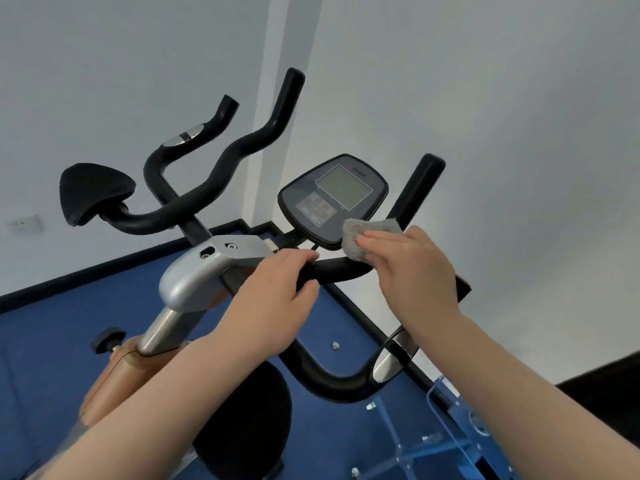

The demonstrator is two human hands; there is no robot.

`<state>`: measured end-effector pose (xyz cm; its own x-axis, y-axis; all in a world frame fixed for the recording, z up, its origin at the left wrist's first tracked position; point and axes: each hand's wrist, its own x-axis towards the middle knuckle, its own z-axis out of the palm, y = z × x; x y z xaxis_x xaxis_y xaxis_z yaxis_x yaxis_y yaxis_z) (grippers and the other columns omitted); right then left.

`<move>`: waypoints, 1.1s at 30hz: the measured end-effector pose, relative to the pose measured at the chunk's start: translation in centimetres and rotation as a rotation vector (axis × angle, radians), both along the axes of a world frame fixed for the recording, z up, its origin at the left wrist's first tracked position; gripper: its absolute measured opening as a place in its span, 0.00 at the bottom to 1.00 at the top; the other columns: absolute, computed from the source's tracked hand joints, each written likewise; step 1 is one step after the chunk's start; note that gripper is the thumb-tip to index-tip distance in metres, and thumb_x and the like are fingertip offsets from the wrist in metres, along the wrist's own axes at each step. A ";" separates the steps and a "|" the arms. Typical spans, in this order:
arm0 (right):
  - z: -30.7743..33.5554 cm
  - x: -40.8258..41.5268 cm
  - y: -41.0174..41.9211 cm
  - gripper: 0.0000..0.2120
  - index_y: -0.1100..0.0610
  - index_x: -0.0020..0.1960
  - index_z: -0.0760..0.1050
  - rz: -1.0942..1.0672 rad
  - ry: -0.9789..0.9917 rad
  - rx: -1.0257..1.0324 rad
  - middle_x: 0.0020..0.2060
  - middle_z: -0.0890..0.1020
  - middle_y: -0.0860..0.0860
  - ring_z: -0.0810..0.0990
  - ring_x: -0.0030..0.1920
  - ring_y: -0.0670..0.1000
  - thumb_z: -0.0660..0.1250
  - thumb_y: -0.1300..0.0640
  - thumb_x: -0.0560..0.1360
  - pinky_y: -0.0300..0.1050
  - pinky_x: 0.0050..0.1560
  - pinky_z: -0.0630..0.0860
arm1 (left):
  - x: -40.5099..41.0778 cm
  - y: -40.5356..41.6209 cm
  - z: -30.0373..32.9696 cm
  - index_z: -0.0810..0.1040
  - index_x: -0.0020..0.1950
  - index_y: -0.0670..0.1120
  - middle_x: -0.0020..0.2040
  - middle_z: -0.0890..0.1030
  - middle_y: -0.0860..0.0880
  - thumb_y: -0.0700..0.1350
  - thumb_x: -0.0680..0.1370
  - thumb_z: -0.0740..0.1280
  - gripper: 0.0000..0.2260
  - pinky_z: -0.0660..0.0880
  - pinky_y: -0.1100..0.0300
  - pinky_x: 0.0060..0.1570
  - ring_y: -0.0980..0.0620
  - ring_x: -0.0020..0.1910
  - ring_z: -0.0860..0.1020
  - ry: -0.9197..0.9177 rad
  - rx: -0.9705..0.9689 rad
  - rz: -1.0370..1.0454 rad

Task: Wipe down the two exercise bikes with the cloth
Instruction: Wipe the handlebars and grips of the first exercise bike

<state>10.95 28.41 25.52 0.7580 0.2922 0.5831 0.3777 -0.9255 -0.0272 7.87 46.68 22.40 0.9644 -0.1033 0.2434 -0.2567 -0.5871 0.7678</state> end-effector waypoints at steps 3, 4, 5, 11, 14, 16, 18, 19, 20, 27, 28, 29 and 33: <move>-1.6 -0.5 0.9 0.13 0.47 0.53 0.82 0.082 0.051 0.000 0.50 0.84 0.41 0.76 0.42 0.53 0.71 0.61 0.72 0.49 0.32 0.78 | 0.1 -0.7 -0.8 0.72 0.65 0.51 0.61 0.74 0.57 0.45 0.78 0.62 0.15 0.63 0.65 0.59 0.58 0.61 0.69 -0.060 -0.014 -0.004; -1.7 -0.4 0.3 0.14 0.46 0.54 0.81 0.100 0.061 -0.021 0.51 0.84 0.41 0.77 0.42 0.53 0.71 0.61 0.72 0.49 0.32 0.78 | 0.2 -0.8 -1.1 0.73 0.64 0.51 0.60 0.74 0.57 0.44 0.77 0.62 0.15 0.63 0.64 0.60 0.58 0.60 0.69 -0.075 -0.025 -0.003; -1.4 0.0 -0.6 0.15 0.46 0.54 0.81 0.121 0.049 -0.055 0.51 0.84 0.41 0.77 0.42 0.53 0.72 0.61 0.71 0.49 0.32 0.78 | 0.3 -0.8 -1.2 0.73 0.63 0.51 0.59 0.75 0.58 0.44 0.77 0.63 0.14 0.64 0.64 0.59 0.59 0.60 0.69 -0.081 -0.037 0.002; 3.9 4.1 -5.9 0.19 0.51 0.48 0.81 0.249 -0.168 -0.602 0.43 0.84 0.43 0.75 0.37 0.53 0.72 0.70 0.62 0.43 0.30 0.72 | 0.0 -0.6 -1.5 0.72 0.62 0.56 0.58 0.74 0.61 0.45 0.77 0.63 0.14 0.64 0.64 0.57 0.62 0.58 0.68 -0.084 -0.039 -0.016; 6.7 5.0 -7.3 0.21 0.52 0.51 0.80 0.294 -0.235 -0.822 0.49 0.83 0.42 0.74 0.37 0.53 0.70 0.71 0.63 0.43 0.31 0.68 | 0.0 -0.5 -1.5 0.72 0.63 0.56 0.59 0.73 0.61 0.45 0.77 0.63 0.15 0.63 0.64 0.58 0.62 0.60 0.68 -0.060 -0.055 -0.007; 7.8 5.3 -7.3 0.21 0.53 0.52 0.81 0.286 -0.285 -0.800 0.52 0.84 0.44 0.75 0.37 0.54 0.69 0.72 0.64 0.43 0.31 0.67 | 0.0 -0.4 -1.6 0.72 0.63 0.56 0.60 0.73 0.61 0.45 0.77 0.63 0.15 0.63 0.64 0.58 0.62 0.60 0.68 -0.056 -0.061 -0.005; 8.3 5.7 -7.1 0.20 0.53 0.52 0.81 0.222 -0.338 -0.719 0.50 0.84 0.45 0.74 0.36 0.54 0.70 0.72 0.65 0.42 0.31 0.65 | 0.0 -0.4 -1.6 0.72 0.63 0.56 0.59 0.74 0.61 0.45 0.77 0.63 0.15 0.63 0.64 0.59 0.62 0.60 0.68 -0.057 -0.065 0.002; 8.5 5.7 -6.9 0.21 0.53 0.51 0.81 0.184 -0.357 -0.680 0.48 0.84 0.45 0.74 0.36 0.54 0.70 0.72 0.64 0.42 0.30 0.65 | -0.1 -0.5 -1.6 0.72 0.63 0.56 0.59 0.74 0.61 0.45 0.77 0.63 0.15 0.63 0.64 0.58 0.62 0.60 0.68 -0.058 -0.066 0.009; 8.8 5.5 -6.6 0.20 0.52 0.51 0.80 0.142 -0.369 -0.634 0.47 0.84 0.45 0.73 0.36 0.54 0.70 0.72 0.65 0.41 0.30 0.65 | -0.1 -0.5 -1.6 0.72 0.63 0.56 0.59 0.74 0.61 0.45 0.77 0.63 0.15 0.63 0.64 0.58 0.62 0.60 0.68 -0.058 -0.066 0.016; 9.9 4.6 -4.5 0.14 0.47 0.60 0.78 -0.055 -0.092 0.074 0.55 0.82 0.44 0.74 0.48 0.55 0.63 0.59 0.77 0.51 0.44 0.76 | -0.2 -0.7 -1.7 0.72 0.63 0.57 0.59 0.74 0.61 0.46 0.77 0.62 0.14 0.64 0.63 0.56 0.61 0.59 0.68 -0.057 -0.047 0.032; 9.1 4.5 -4.2 0.15 0.46 0.61 0.78 -0.058 -0.029 0.187 0.55 0.83 0.45 0.75 0.50 0.55 0.63 0.59 0.77 0.51 0.48 0.76 | -0.2 -0.7 -1.7 0.72 0.63 0.57 0.59 0.74 0.61 0.46 0.77 0.62 0.14 0.65 0.63 0.55 0.62 0.59 0.68 -0.056 -0.050 0.031; 8.5 4.2 -4.1 0.16 0.46 0.62 0.77 -0.073 -0.006 0.305 0.53 0.84 0.46 0.77 0.50 0.55 0.63 0.58 0.77 0.50 0.51 0.76 | -0.2 -0.7 -1.6 0.72 0.62 0.57 0.59 0.74 0.61 0.46 0.77 0.62 0.14 0.65 0.63 0.55 0.62 0.59 0.68 -0.057 -0.053 0.032; 6.0 2.2 -5.0 0.13 0.49 0.59 0.79 -0.259 0.122 0.422 0.43 0.85 0.54 0.80 0.46 0.55 0.65 0.55 0.76 0.44 0.45 0.73 | -0.1 -0.7 -1.6 0.72 0.62 0.56 0.58 0.74 0.61 0.46 0.77 0.62 0.14 0.65 0.63 0.55 0.61 0.58 0.68 -0.063 -0.047 0.033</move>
<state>13.11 23.39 31.54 0.8445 -0.1563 0.5123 0.1080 -0.8871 -0.4487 7.75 46.01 20.76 0.9497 -0.0587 0.3075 -0.2864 -0.5599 0.7775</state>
